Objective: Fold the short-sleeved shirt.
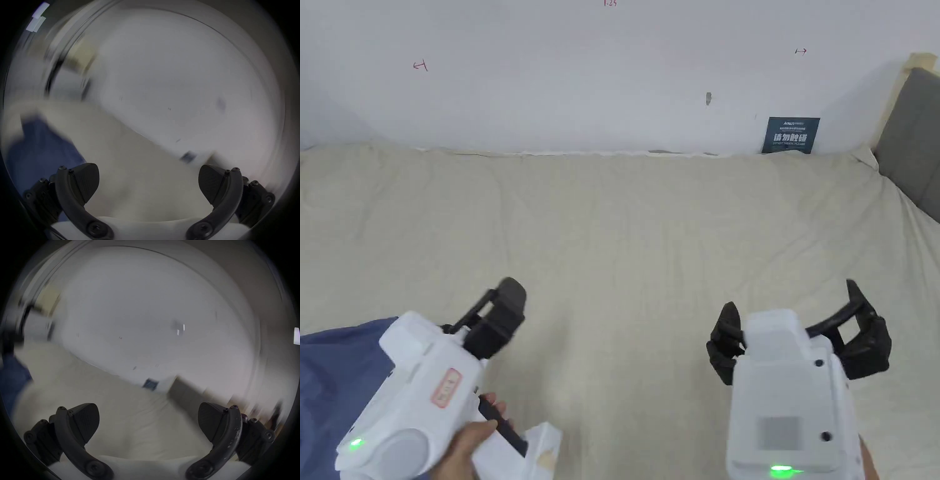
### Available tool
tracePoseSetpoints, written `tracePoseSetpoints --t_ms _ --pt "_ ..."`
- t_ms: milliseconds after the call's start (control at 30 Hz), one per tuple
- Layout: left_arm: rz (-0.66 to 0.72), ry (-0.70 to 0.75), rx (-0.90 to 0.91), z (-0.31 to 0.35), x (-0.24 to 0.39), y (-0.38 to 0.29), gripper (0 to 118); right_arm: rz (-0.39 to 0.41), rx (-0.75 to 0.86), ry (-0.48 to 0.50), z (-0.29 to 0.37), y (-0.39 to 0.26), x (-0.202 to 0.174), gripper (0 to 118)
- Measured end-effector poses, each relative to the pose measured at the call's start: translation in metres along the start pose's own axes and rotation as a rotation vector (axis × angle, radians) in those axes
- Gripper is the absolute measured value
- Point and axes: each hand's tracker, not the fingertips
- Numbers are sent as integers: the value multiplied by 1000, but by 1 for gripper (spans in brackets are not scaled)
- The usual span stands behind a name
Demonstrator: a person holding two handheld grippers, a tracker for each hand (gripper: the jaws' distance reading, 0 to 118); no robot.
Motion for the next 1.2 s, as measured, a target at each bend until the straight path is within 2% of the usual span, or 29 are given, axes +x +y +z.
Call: tracePoseSetpoints --t_ms 67,100,133,167,200,267,300,367,433,467,567,667,967,1200 --pt "376 -82 5 1 -19 2 118 274 136 -131 8 4 -16 118" --pt "484 -101 6 2 -25 1 118 367 192 -184 11 3 -21 118" --pt "562 -97 0 1 -29 -1 118 432 242 -234 14 1 -27 118" --pt "589 -88 -8 0 -30 -1 118 436 265 -254 15 -1 -27 118" --pt "536 -76 -17 0 -28 2 118 399 260 -247 15 -1 -25 118" --pt "253 -31 -6 0 -10 5 118 220 164 -142 13 4 -14 118" --pt "66 15 10 1 3 6 118 119 106 -86 11 5 -9 118" --pt "-361 105 75 1 31 1 118 -131 -8 34 1 6 13 118" --pt "-726 166 141 1 48 -17 118 -369 -72 152 -2 -2 28 118" --pt "-862 184 172 -1 53 -24 118 -470 -95 195 -7 -7 33 118" --pt "-1110 222 191 -3 55 -40 118 -645 -142 256 -11 -20 38 118" --pt "-1207 229 195 -4 49 -48 118 -669 -173 272 -13 -26 35 118" --pt "-1164 211 177 -2 44 -49 118 -649 -180 263 -12 -22 34 118" --pt "-1187 201 182 0 48 -49 118 -643 -173 263 -9 -19 36 118"
